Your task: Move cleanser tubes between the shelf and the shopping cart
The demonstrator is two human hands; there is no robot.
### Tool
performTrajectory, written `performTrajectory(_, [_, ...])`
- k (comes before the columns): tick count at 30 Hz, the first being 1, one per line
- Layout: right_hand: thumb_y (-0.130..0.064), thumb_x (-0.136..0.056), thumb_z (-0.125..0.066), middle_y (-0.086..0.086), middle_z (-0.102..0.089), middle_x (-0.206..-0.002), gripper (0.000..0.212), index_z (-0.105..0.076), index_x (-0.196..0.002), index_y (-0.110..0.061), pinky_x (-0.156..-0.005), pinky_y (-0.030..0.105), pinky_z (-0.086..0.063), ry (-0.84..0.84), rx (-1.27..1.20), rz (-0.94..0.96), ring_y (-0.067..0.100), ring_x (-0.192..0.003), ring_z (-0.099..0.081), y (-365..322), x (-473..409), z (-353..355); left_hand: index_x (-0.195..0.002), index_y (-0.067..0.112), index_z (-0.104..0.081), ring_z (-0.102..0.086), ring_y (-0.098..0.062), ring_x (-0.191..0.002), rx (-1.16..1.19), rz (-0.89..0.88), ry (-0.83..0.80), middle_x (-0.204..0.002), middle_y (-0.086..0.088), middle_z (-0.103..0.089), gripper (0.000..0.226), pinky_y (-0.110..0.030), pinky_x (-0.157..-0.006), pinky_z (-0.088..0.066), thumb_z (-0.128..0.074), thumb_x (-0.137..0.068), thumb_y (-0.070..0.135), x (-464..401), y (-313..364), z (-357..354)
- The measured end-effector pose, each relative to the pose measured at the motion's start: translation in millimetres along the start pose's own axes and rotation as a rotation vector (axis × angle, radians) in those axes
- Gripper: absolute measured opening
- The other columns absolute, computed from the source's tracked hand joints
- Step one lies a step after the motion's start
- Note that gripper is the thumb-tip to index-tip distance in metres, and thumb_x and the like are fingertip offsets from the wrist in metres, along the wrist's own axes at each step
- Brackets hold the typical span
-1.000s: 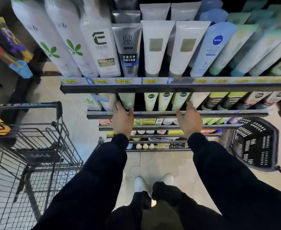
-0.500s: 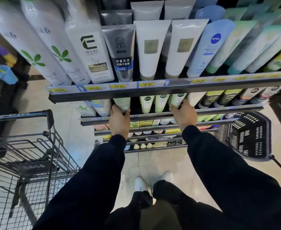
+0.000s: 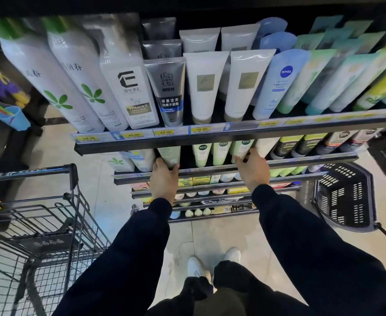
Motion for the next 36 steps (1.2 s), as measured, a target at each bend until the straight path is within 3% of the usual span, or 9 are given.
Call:
performTrajectory(4, [-0.050,-0.099,-0.063,0.007,-0.073,-0.122,0.059,-0.052,-0.144,-0.013,-0.081,0.038,-0.057,0.019,-0.055,0.035,0.029,-0.103,-0.071,3,16,13,-0.118,0.014,-0.050,-0.069,-0.034,-0.099,0.069,-0.024,0.016,-0.119,-0.009,-0.068,0.031,-0.047,-0.078,-0.059,-0.060,-0.100,0.038,15,8,14])
performTrajectory(7, [-0.046,-0.102,-0.060,0.003,-0.072,-0.126,0.055,-0.053,-0.147,-0.015,-0.085,0.033,-0.055,0.021,-0.144,0.106,0.017,-0.099,-0.069,8,40,28,-0.128,0.012,-0.053,-0.065,-0.029,-0.108,0.116,-0.083,0.014,-0.127,-0.009,-0.065,0.037,-0.036,-0.085,-0.054,-0.056,-0.104,0.040,40,16,27])
performTrajectory(10, [-0.049,-0.102,-0.058,0.002,-0.064,-0.141,0.054,-0.054,-0.147,-0.018,-0.104,0.041,-0.052,-0.017,-0.281,0.141,0.020,-0.124,-0.062,14,59,43,-0.141,0.010,-0.051,-0.057,-0.031,-0.124,0.072,-0.113,-0.019,-0.138,-0.012,-0.060,0.049,-0.037,-0.096,-0.048,-0.052,-0.105,0.043,62,22,36])
performTrajectory(15, [-0.043,-0.104,-0.057,-0.001,-0.057,-0.149,0.048,-0.055,-0.147,-0.023,-0.113,0.041,-0.045,-0.032,-0.429,0.175,0.018,-0.136,-0.053,20,72,73,-0.141,0.016,-0.053,-0.054,-0.028,-0.129,0.144,-0.097,-0.012,-0.140,-0.008,-0.060,0.049,-0.038,-0.102,-0.046,-0.048,-0.105,0.049,84,40,46])
performTrajectory(23, [-0.046,-0.104,-0.058,-0.015,-0.061,-0.140,0.040,-0.056,-0.142,-0.036,-0.110,0.040,-0.047,-0.039,-0.591,0.216,0.010,-0.130,-0.056,47,84,131,-0.143,0.019,-0.054,-0.056,-0.017,-0.127,0.271,-0.155,-0.002,-0.139,0.000,-0.062,0.054,-0.037,-0.105,-0.046,-0.046,-0.104,0.056,134,108,34])
performTrajectory(30, [-0.046,-0.103,-0.058,-0.015,-0.063,-0.136,0.040,-0.059,-0.141,-0.033,-0.107,0.043,-0.050,-0.019,-0.614,0.219,0.006,-0.123,-0.059,92,86,191,-0.144,0.019,-0.054,-0.056,-0.016,-0.126,0.331,-0.201,0.006,-0.139,0.000,-0.061,0.050,-0.042,-0.109,-0.047,-0.047,-0.105,0.049,184,177,12])
performTrajectory(36, [-0.045,-0.104,-0.057,-0.014,-0.059,-0.141,0.041,-0.056,-0.143,-0.033,-0.110,0.038,-0.046,-0.032,-0.626,0.239,0.011,-0.132,-0.054,117,77,234,-0.144,0.017,-0.055,-0.056,-0.014,-0.127,0.342,-0.250,0.011,-0.140,0.001,-0.061,0.052,-0.042,-0.110,-0.047,-0.048,-0.104,0.051,208,226,-8])
Point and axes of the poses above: each hand's wrist, its own x-axis away from the middle knuckle, its own z-axis out of the back of the hand, y = z × x, the point moved 7 cm from there along -x, towards the middle knuckle
